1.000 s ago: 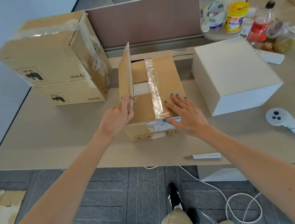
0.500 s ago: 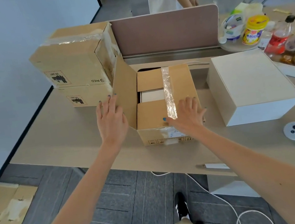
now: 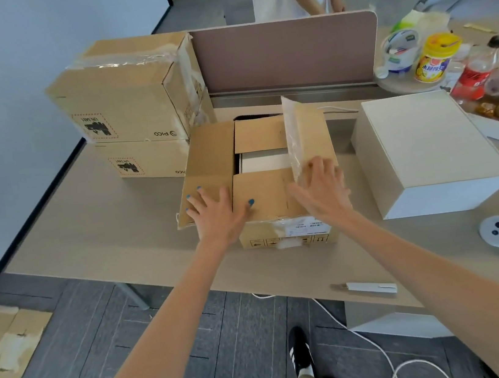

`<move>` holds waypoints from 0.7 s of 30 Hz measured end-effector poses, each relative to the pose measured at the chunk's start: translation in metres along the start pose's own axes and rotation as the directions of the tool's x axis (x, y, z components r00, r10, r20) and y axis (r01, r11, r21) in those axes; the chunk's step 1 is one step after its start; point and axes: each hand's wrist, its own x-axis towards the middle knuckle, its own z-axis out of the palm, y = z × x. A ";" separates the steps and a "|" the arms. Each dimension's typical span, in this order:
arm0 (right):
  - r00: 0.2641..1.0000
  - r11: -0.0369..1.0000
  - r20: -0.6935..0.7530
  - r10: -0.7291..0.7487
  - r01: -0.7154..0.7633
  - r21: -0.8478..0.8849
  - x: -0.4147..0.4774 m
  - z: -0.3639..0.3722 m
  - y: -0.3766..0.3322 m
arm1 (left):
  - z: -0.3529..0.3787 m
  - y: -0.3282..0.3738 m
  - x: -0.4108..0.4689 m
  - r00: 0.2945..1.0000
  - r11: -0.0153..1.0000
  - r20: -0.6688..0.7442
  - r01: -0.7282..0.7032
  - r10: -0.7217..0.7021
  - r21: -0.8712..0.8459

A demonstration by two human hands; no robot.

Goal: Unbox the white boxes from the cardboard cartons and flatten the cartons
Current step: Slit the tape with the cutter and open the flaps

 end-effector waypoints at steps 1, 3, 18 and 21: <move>1.000 0.994 -0.026 -0.013 0.015 0.109 0.000 -0.007 0.001 | 0.003 0.001 0.001 1.000 1.000 -0.003 0.010 -0.010 -0.018; 0.997 0.958 -0.079 -0.019 0.040 0.284 -0.002 -0.021 0.004 | 0.008 0.001 0.001 1.000 0.999 -0.019 0.017 -0.018 -0.040; 0.957 0.586 -0.039 -0.288 0.143 -0.798 -0.003 -0.064 0.032 | 0.024 0.011 -0.007 0.996 0.853 0.085 0.048 -0.004 -0.519; 0.982 0.520 0.043 -0.183 0.134 -0.844 -0.005 -0.056 0.043 | 0.027 0.003 -0.002 0.998 0.831 0.066 0.050 -0.016 -0.555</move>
